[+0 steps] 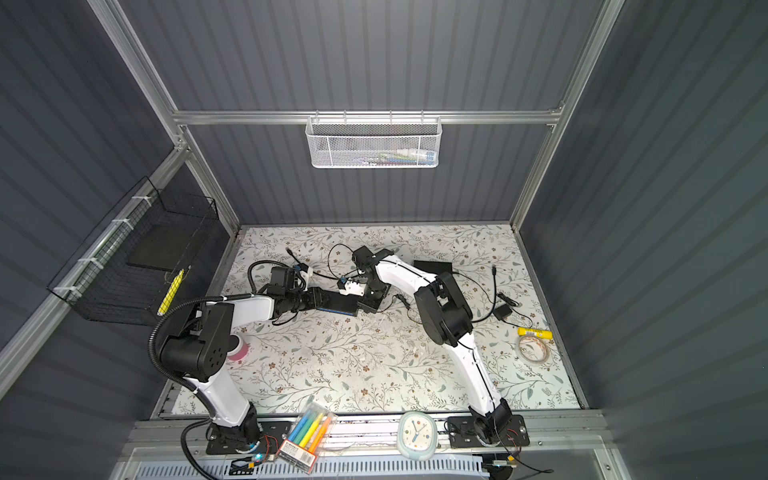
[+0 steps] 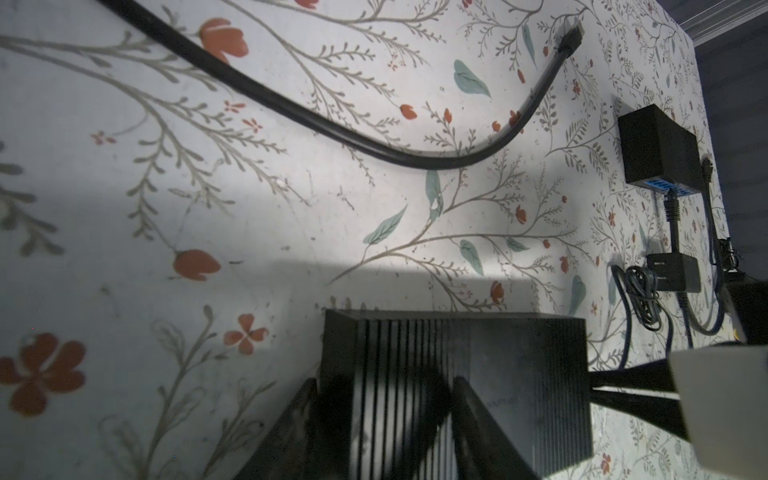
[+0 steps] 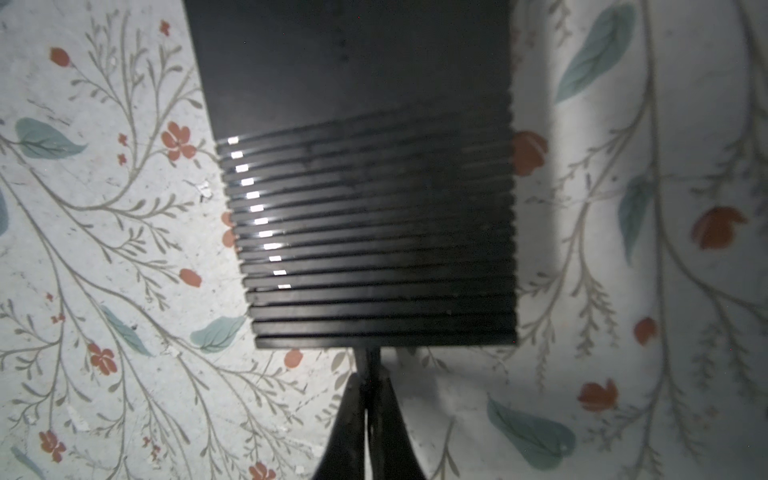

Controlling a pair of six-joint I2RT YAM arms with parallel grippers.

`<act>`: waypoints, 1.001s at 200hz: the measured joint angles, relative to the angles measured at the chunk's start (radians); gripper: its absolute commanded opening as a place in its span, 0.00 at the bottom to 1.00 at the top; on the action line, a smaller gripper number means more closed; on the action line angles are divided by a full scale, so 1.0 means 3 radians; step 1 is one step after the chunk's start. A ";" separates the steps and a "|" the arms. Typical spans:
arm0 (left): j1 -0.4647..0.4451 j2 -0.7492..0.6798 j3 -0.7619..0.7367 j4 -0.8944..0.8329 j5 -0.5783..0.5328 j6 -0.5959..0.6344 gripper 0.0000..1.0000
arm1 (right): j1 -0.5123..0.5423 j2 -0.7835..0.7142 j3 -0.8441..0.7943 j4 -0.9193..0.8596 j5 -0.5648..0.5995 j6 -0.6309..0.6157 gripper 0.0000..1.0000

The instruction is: Insert the plug into the switch port

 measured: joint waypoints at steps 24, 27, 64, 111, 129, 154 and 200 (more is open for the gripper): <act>-0.0038 0.0024 0.0000 0.0074 -0.0039 -0.0018 0.50 | 0.0014 0.0011 0.0036 -0.0093 0.0014 0.0039 0.00; -0.0043 0.0029 0.0000 0.0086 -0.0041 -0.0019 0.50 | 0.0017 0.0014 0.0042 -0.0103 0.0017 0.0041 0.00; -0.0062 0.0052 -0.0039 0.0225 -0.0067 -0.0050 0.50 | 0.0023 0.0058 0.0123 -0.0196 0.0018 0.0088 0.00; -0.0074 0.0085 -0.0080 0.0395 -0.0089 -0.0095 0.50 | 0.0025 0.0195 0.0346 -0.0383 0.0048 0.0127 0.00; -0.0074 0.0088 -0.0112 0.0468 -0.0092 -0.0122 0.50 | 0.0028 0.0239 0.0434 -0.0450 0.0081 0.0140 0.00; -0.0079 0.0086 -0.0167 0.0575 -0.0113 -0.0158 0.50 | 0.0028 0.0294 0.0543 -0.0507 0.0140 0.0149 0.00; -0.0080 0.0036 -0.0266 0.0666 -0.0144 -0.0203 0.50 | 0.0022 0.0308 0.0618 -0.0504 0.0235 0.0151 0.00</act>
